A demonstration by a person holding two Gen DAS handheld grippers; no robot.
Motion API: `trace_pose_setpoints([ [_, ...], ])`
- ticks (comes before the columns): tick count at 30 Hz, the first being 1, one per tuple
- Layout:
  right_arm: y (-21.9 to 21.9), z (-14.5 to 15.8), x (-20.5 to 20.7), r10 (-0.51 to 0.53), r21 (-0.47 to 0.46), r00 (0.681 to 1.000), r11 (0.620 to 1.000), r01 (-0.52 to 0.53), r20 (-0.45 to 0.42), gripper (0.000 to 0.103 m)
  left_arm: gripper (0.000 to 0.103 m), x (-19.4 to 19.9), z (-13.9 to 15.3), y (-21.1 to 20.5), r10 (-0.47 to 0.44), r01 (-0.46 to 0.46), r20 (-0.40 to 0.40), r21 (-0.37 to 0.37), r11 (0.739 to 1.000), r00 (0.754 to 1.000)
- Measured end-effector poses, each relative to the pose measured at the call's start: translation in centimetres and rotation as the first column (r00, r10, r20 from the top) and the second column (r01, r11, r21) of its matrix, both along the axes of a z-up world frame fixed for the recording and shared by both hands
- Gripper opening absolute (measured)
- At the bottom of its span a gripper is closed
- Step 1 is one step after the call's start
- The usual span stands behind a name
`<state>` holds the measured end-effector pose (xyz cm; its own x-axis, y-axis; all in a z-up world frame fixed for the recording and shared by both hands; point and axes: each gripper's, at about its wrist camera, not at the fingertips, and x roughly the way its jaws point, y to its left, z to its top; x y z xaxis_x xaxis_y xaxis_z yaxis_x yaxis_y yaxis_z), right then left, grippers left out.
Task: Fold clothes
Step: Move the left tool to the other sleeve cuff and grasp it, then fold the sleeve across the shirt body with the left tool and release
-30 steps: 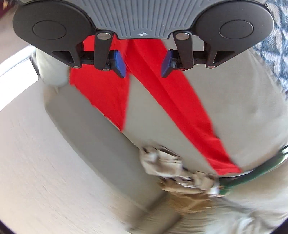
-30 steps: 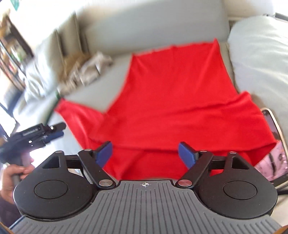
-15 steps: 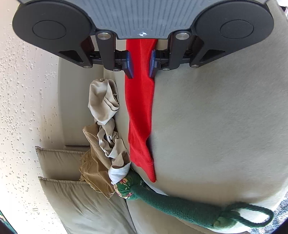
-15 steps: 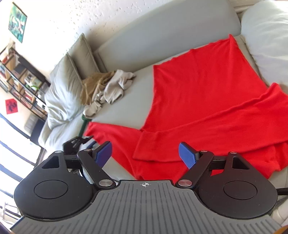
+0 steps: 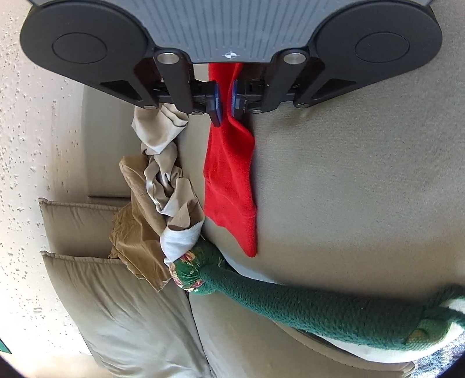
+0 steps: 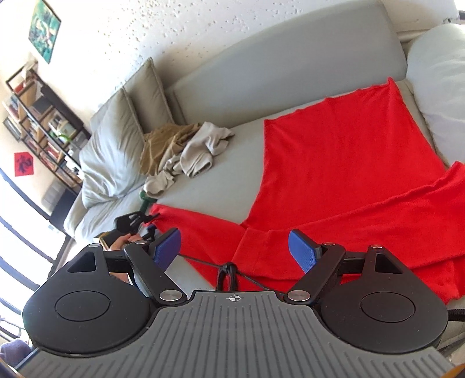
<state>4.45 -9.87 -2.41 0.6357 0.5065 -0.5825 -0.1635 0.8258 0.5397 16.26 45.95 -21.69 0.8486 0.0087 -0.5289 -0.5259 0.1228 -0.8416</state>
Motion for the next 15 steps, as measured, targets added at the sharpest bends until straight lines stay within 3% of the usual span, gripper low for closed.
trace_pose_setpoints([
  [4,-1.0,0.1,-0.5,-0.005,0.014,1.000,1.000,0.005,0.010,0.083,0.002,-0.3,3.2,-0.6,-0.081,0.088,-0.043,0.209,0.974,0.996],
  [7,-1.9,0.2,-0.9,-0.019,0.030,1.000,0.999,0.019,0.017,0.083,0.002,-0.3,7.0,-2.9,-0.168,0.175,-0.052,0.387,0.905,0.984],
  [10,-3.1,0.2,-1.5,-0.040,0.046,0.999,0.998,0.039,0.023,0.083,0.002,-0.3,10.9,-6.5,-0.269,0.268,-0.082,0.556,0.787,0.960],
  [15,-6.3,0.3,-2.9,-0.108,0.087,0.994,0.991,0.105,0.031,0.083,0.002,-1.7,16.3,-16.6,-0.403,0.365,-0.154,0.769,0.524,0.902],
])
